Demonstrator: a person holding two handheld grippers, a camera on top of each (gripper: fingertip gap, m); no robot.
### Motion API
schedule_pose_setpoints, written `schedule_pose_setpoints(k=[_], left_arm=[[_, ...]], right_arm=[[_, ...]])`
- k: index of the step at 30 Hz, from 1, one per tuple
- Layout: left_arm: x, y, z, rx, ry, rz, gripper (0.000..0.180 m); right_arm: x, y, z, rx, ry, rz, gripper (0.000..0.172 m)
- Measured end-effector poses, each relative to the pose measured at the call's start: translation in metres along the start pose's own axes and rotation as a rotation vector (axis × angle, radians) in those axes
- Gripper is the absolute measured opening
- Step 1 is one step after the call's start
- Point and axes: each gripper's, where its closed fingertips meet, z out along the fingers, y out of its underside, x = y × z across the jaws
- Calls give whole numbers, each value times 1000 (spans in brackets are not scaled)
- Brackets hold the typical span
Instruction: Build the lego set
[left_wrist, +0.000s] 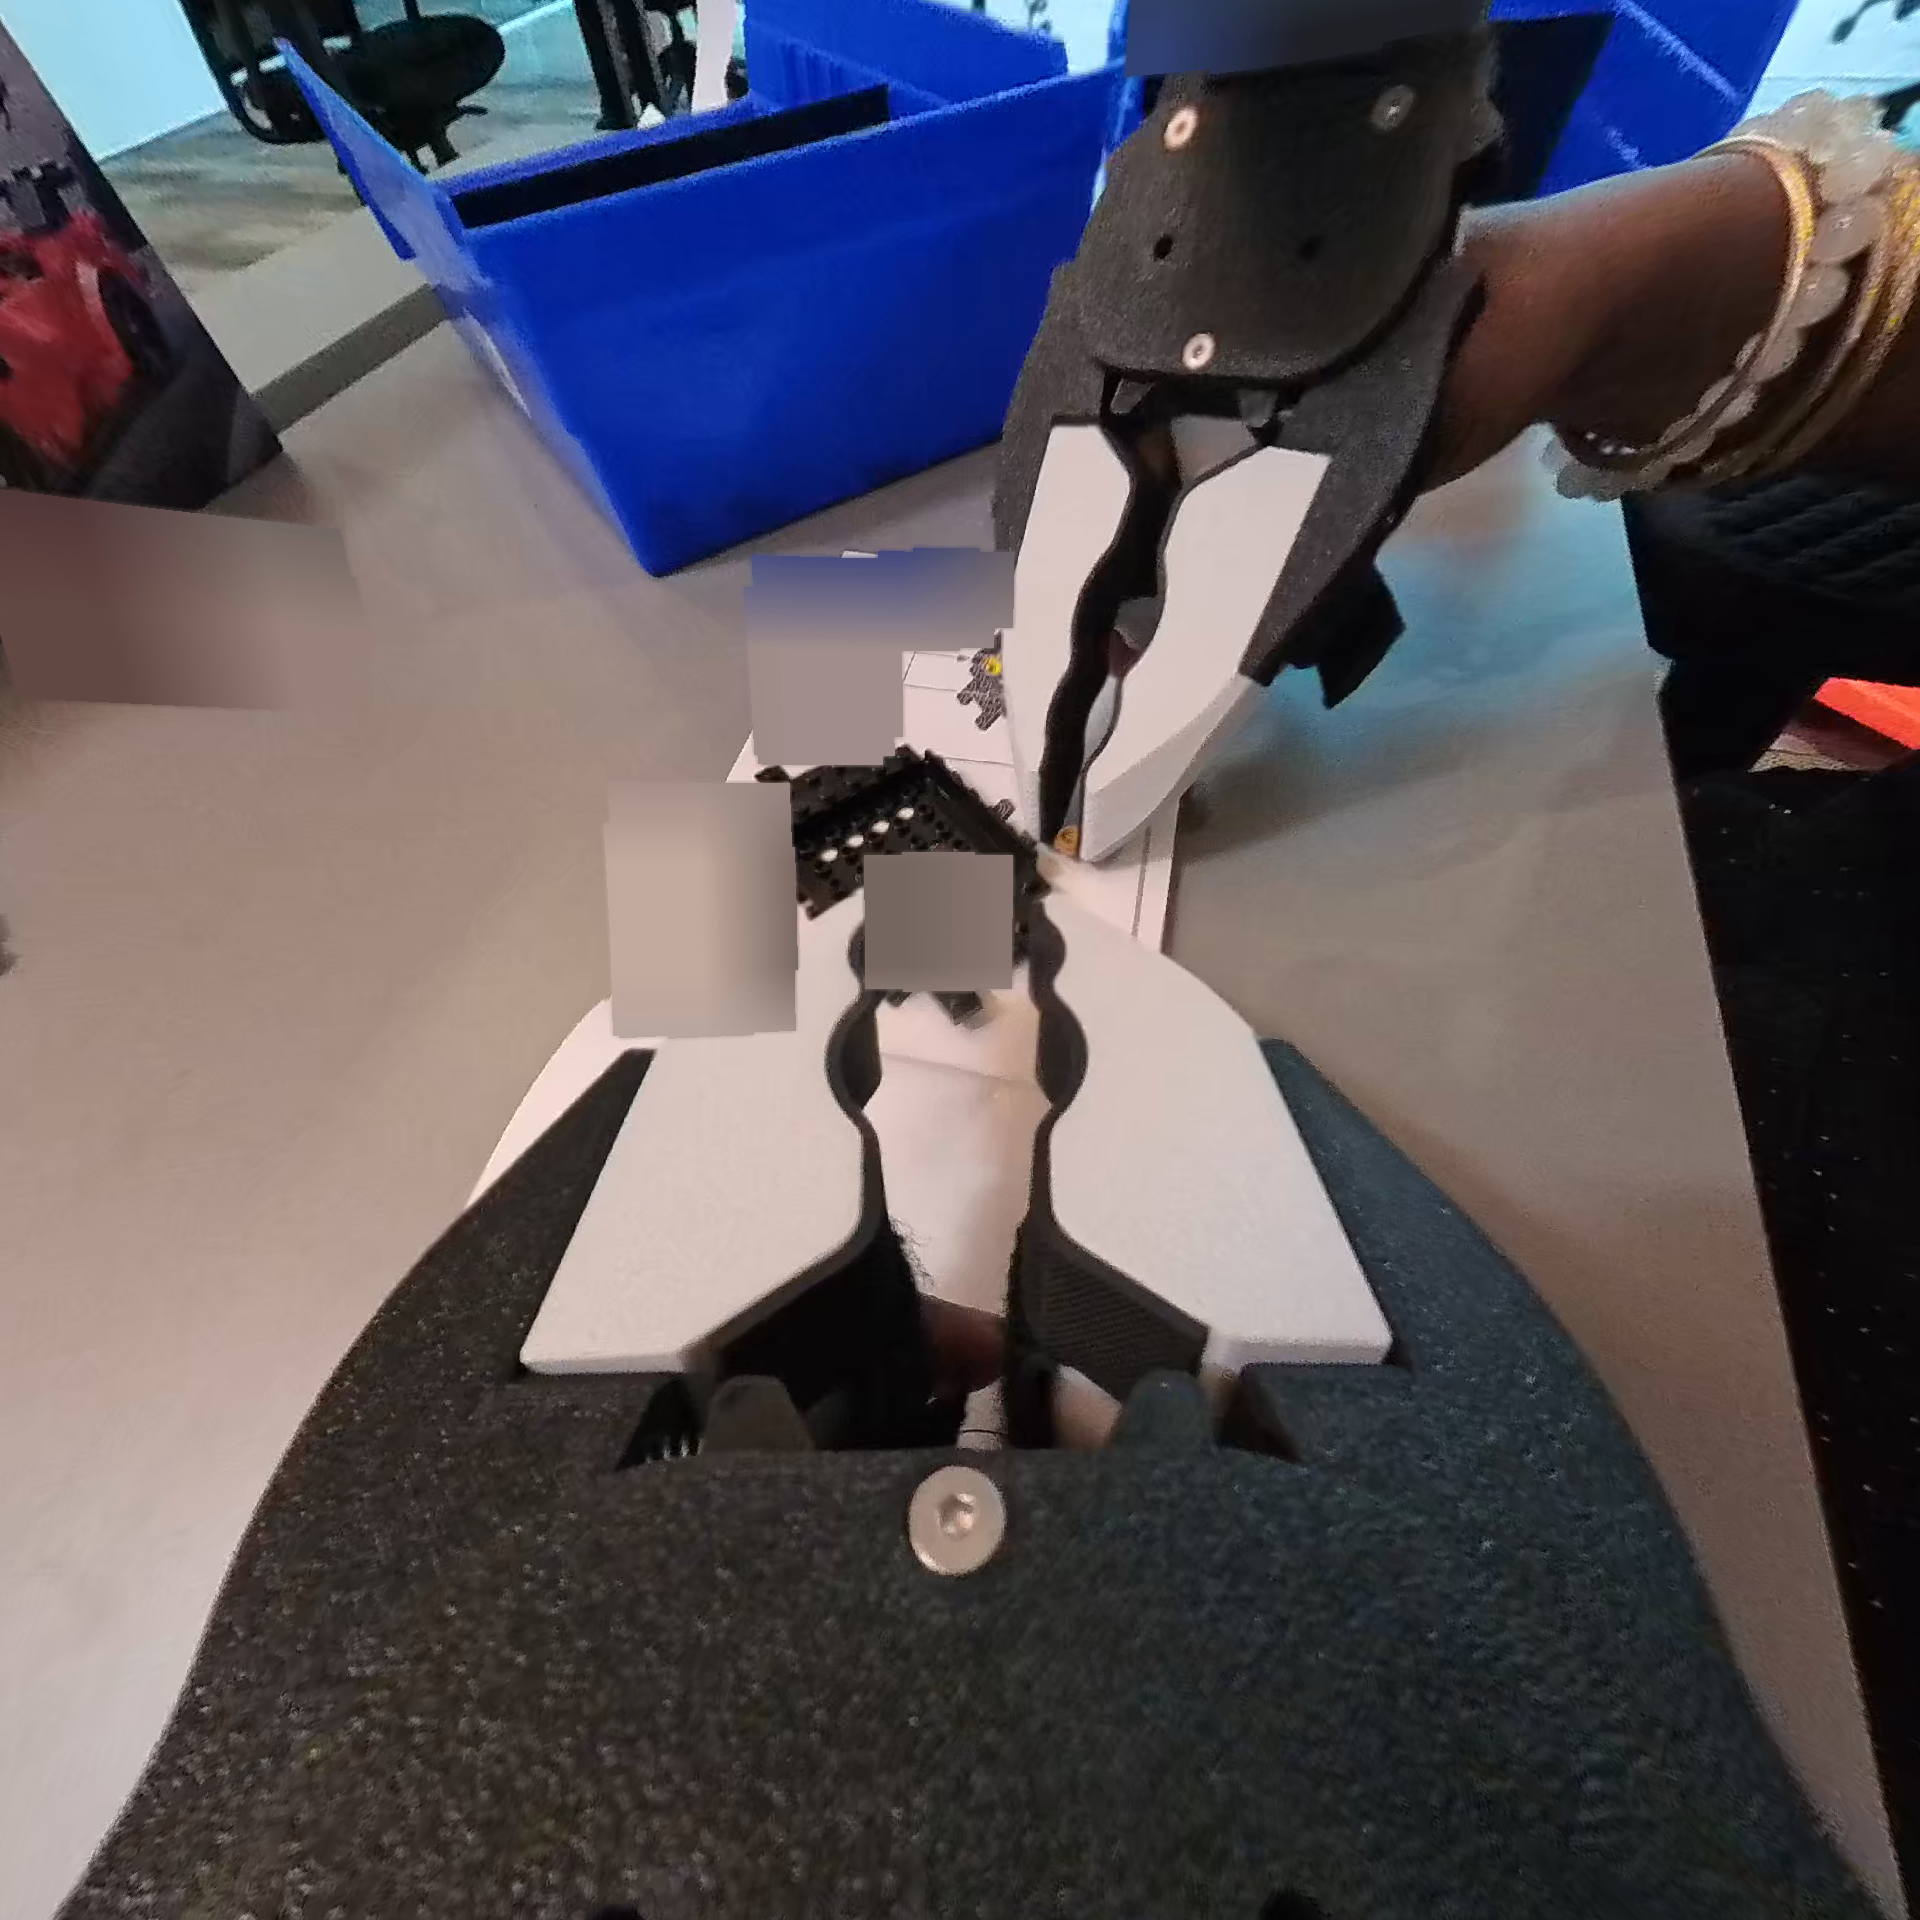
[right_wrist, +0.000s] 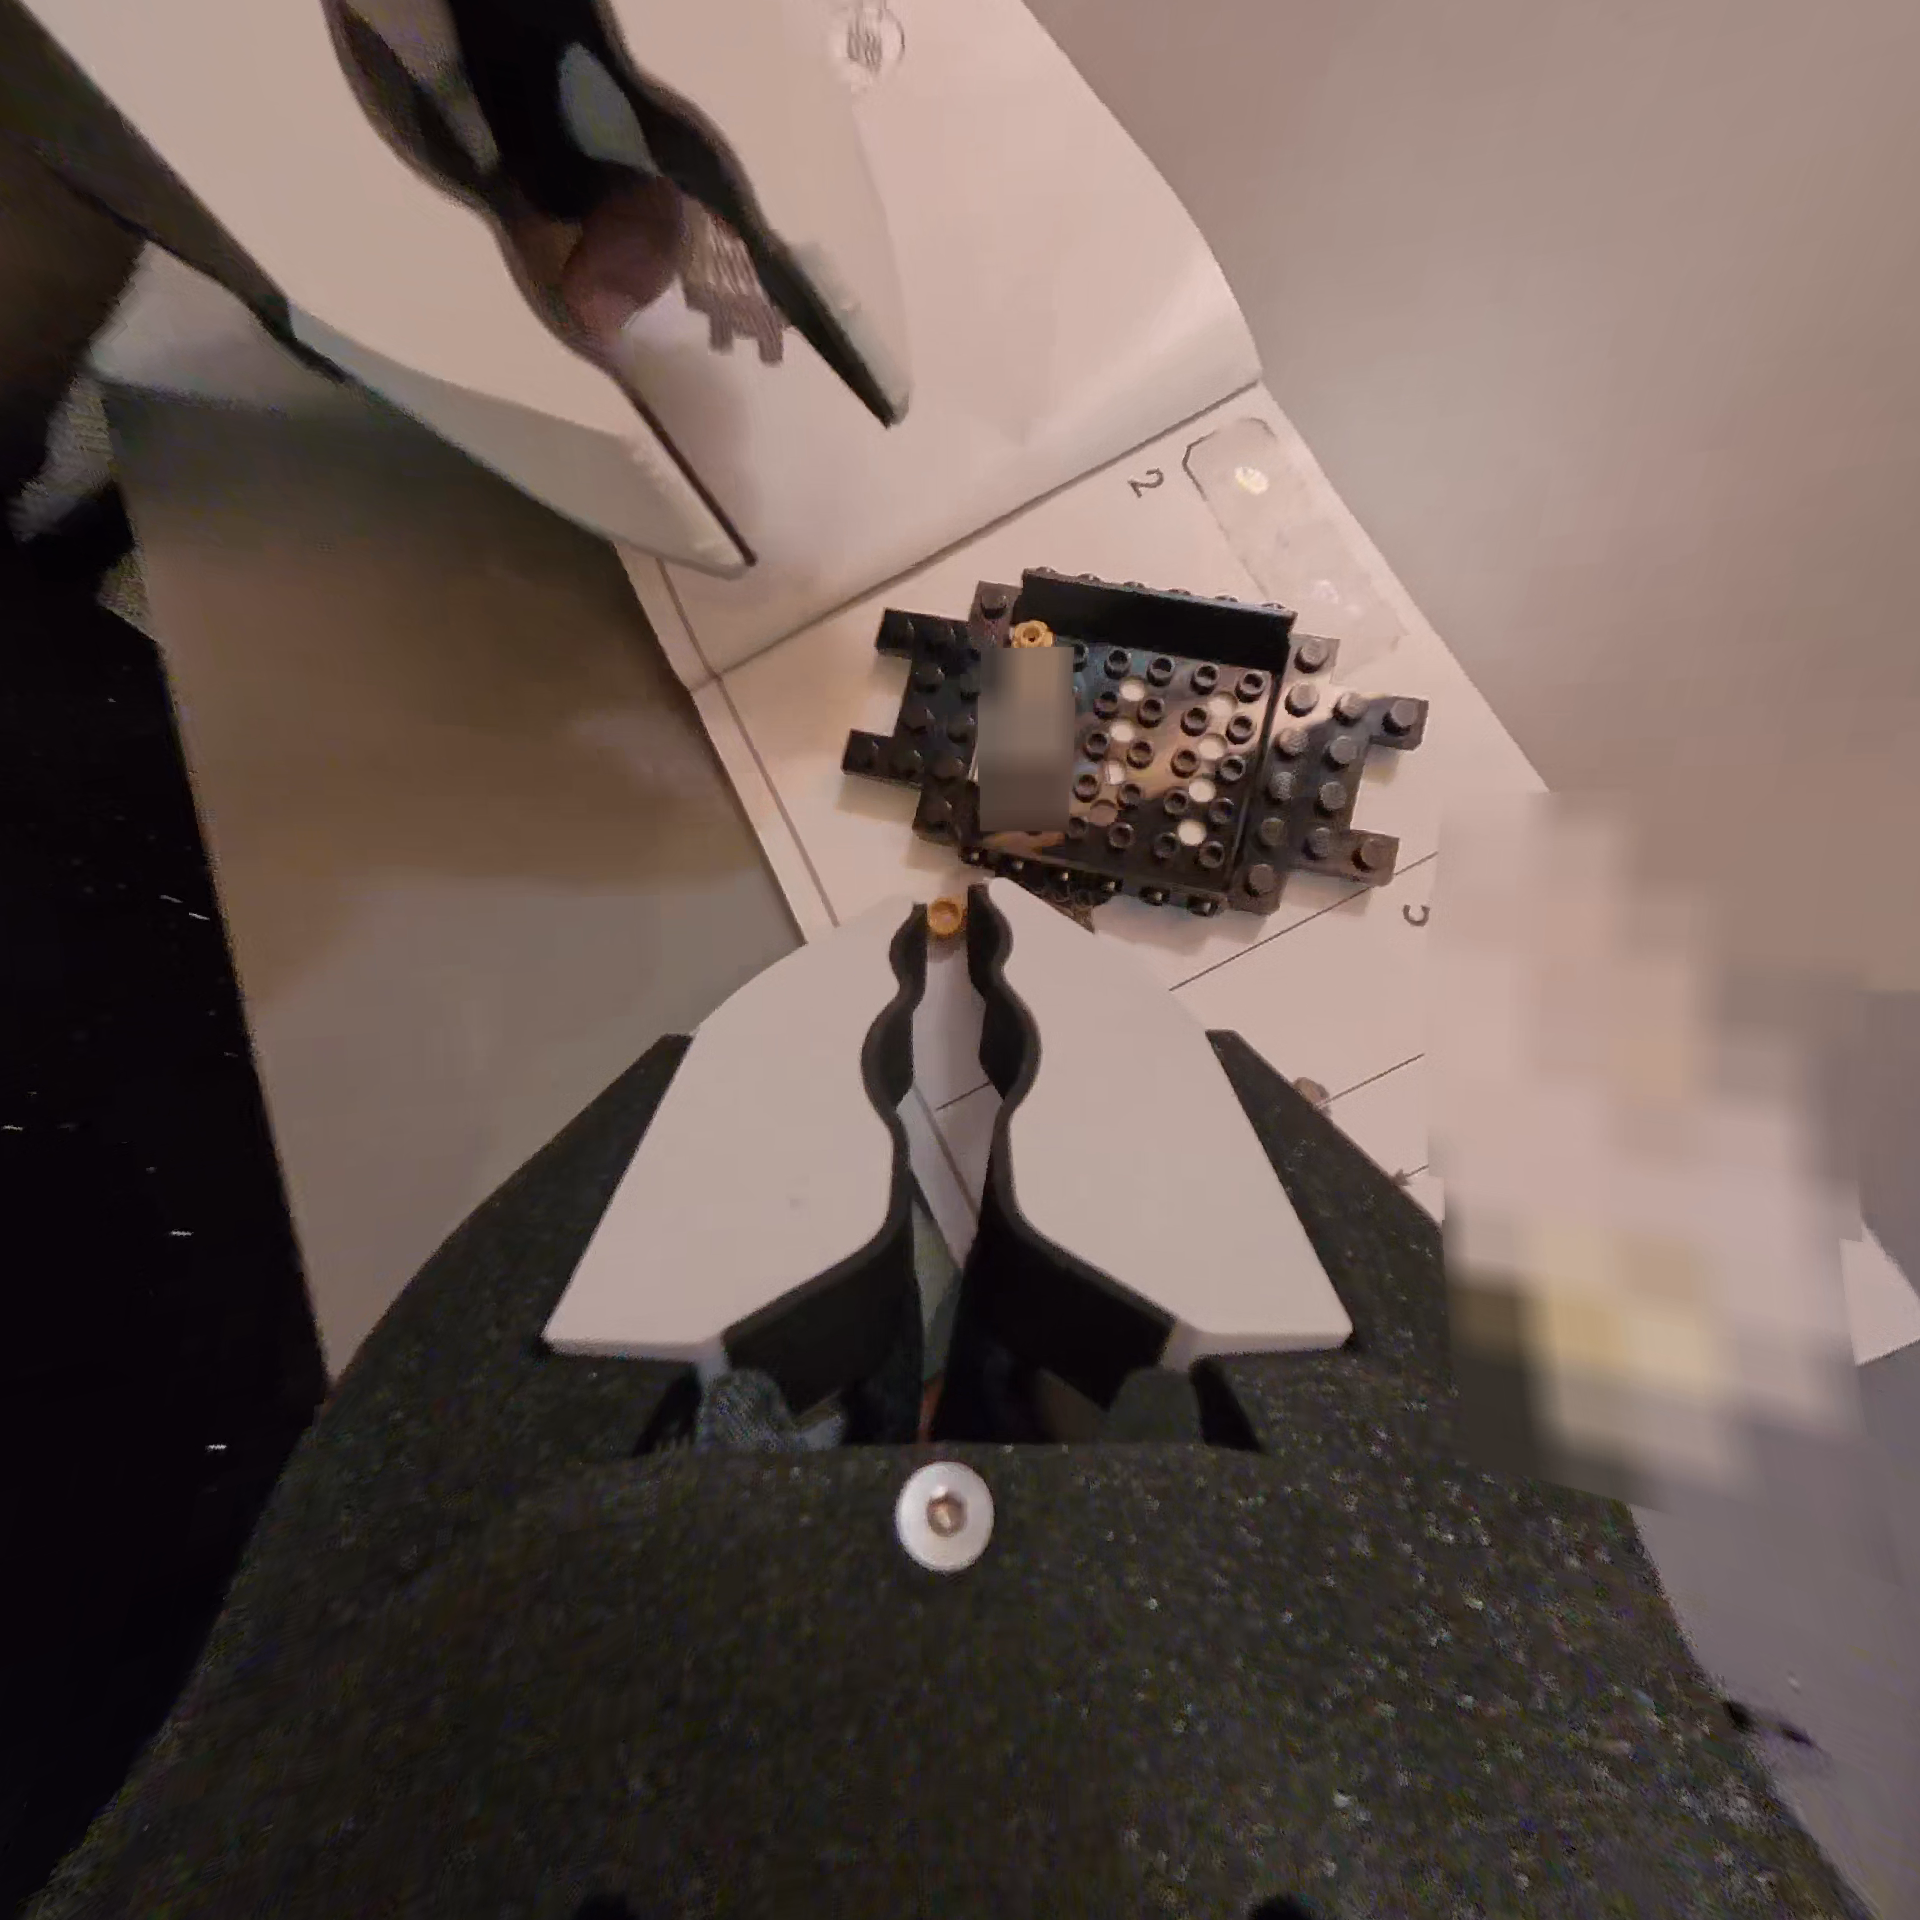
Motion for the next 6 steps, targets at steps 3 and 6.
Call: schedule_pose_setpoints(k=[3,6], left_arm=[[4,-16,-2,91,-1,50,26],[10,-52,-11,289,-45,124,25]], right_arm=[[-14,-29,-19,232,-183,185,7],[-32,-82,-59,620,-537,443,7]])
